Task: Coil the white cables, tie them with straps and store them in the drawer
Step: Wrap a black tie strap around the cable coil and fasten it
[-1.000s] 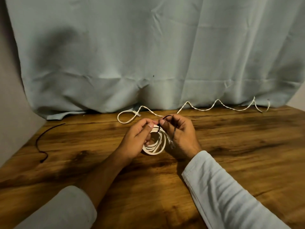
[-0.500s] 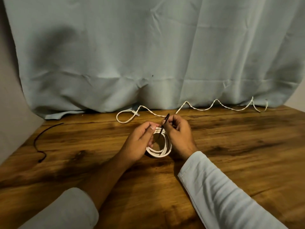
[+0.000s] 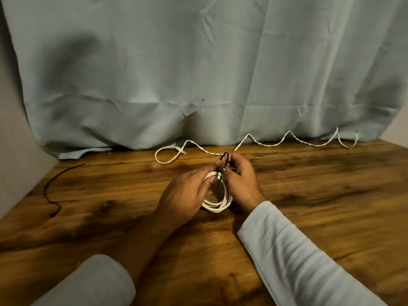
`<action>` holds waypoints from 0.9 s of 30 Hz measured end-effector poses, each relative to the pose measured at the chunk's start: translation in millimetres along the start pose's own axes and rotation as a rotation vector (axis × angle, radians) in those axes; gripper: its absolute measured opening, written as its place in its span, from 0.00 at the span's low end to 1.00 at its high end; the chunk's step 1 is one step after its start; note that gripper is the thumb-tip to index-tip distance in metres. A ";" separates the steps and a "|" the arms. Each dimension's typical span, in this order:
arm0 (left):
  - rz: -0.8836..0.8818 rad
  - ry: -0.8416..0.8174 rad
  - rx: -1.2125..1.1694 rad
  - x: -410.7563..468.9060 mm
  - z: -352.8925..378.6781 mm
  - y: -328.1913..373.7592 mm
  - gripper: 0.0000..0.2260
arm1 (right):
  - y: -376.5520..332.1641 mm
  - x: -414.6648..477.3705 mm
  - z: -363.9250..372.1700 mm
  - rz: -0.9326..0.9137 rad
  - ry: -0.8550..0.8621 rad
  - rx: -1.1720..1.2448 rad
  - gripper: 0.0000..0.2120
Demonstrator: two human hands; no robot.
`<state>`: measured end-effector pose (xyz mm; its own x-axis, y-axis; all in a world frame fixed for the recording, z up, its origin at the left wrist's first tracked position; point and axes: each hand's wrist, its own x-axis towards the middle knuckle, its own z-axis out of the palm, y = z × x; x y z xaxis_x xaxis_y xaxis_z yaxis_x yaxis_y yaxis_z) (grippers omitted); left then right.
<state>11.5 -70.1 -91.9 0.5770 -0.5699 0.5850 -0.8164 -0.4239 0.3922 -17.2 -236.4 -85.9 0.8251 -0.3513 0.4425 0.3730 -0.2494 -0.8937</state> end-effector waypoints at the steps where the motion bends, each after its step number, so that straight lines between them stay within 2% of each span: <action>1: -0.005 -0.004 0.003 0.1 -0.1 0.4 0.17 | 0.1 0.2 -0.3 0.006 -0.003 0.008 0.07; 6: -0.005 -0.022 0.061 0.6 -0.5 2.9 0.14 | -1.4 0.6 -1.4 0.094 -0.009 0.065 0.12; 10: 0.006 -0.033 0.095 0.8 -0.6 6.2 0.13 | -4.4 -1.4 -3.6 0.203 -0.030 0.135 0.12; 15: -0.037 -0.073 0.007 0.3 -1.8 4.5 0.15 | -8.4 -1.8 -4.2 0.139 -0.053 0.187 0.15; 18: -0.069 -0.073 -0.024 -0.7 -3.3 6.2 0.19 | -9.9 -3.1 -3.6 0.108 -0.085 0.255 0.11; 21: -0.085 -0.055 -0.057 -0.3 -3.2 6.4 0.20 | -6.6 -1.6 -5.8 0.096 -0.075 0.252 0.14; 24: -0.096 -0.074 -0.076 -0.6 -1.9 4.7 0.18 | -6.7 -1.5 -5.1 0.099 -0.058 0.190 0.18; 27: -0.087 -0.089 -0.034 -0.6 -1.0 5.1 0.15 | -6.9 -1.9 -3.1 0.115 -0.032 0.139 0.14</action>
<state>6.9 -71.2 -89.5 0.6445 -0.5928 0.4828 -0.7624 -0.4512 0.4638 -22.7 -236.8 -80.4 0.8780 -0.3411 0.3358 0.3283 -0.0812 -0.9411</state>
